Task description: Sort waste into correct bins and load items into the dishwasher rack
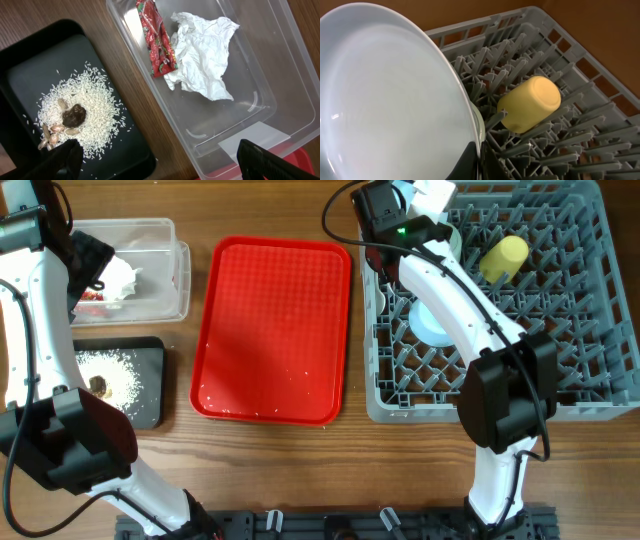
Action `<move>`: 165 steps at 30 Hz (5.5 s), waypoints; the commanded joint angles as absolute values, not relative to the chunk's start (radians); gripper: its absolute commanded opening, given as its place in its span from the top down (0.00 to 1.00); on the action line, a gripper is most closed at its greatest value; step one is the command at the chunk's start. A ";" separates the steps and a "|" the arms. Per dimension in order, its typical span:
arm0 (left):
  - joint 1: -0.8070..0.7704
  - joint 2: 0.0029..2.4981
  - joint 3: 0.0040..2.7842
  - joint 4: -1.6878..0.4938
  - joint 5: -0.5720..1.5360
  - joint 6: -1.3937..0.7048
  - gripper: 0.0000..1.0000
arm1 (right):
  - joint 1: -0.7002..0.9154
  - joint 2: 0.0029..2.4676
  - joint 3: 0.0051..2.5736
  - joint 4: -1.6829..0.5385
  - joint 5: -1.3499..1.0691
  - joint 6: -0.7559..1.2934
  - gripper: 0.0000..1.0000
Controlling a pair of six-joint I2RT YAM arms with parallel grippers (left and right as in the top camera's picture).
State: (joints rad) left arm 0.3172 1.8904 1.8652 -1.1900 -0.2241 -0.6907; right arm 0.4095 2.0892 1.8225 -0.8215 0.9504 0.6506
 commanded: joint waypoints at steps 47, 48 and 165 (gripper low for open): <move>0.319 1.894 1.868 -1.193 -0.244 -0.690 0.00 | 0.655 2.049 1.824 -0.753 -0.065 0.371 0.50; 0.319 1.894 1.868 -1.193 -0.244 -0.689 0.00 | 0.655 2.050 1.824 -0.775 -0.054 0.371 0.50; 0.319 1.894 1.868 -1.193 -0.244 -0.689 0.00 | 0.352 0.247 0.030 0.176 -0.132 0.028 0.00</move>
State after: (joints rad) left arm 0.3172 1.8904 1.8652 -1.1931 -0.2283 -0.6907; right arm 0.3717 0.2802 0.0616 0.1596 -0.0807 0.0021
